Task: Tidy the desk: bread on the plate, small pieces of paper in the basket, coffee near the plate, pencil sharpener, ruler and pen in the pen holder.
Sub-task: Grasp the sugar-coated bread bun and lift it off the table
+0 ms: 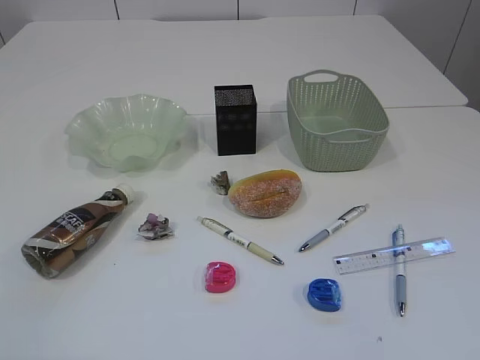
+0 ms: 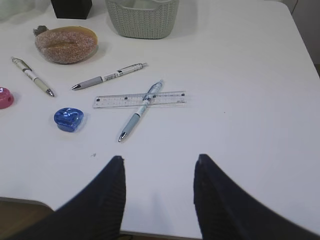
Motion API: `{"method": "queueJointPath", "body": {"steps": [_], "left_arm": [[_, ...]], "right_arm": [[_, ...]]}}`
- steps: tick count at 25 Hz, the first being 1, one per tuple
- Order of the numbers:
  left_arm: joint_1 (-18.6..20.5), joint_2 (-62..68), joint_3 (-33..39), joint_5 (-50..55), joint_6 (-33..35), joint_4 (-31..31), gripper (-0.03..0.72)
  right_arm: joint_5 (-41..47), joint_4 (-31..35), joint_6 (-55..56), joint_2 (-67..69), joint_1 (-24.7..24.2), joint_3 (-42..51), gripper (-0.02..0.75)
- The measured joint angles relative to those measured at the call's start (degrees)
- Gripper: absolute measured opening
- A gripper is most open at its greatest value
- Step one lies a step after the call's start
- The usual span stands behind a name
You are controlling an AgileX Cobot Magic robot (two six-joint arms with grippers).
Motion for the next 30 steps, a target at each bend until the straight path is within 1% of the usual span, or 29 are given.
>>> {"method": "queueJointPath", "body": {"steps": [30], "left_arm": [[0.00, 0.00, 0.00, 0.00, 0.00, 0.00, 0.238]], "right_arm": [[0.00, 0.00, 0.00, 0.00, 0.00, 0.00, 0.366]]}}
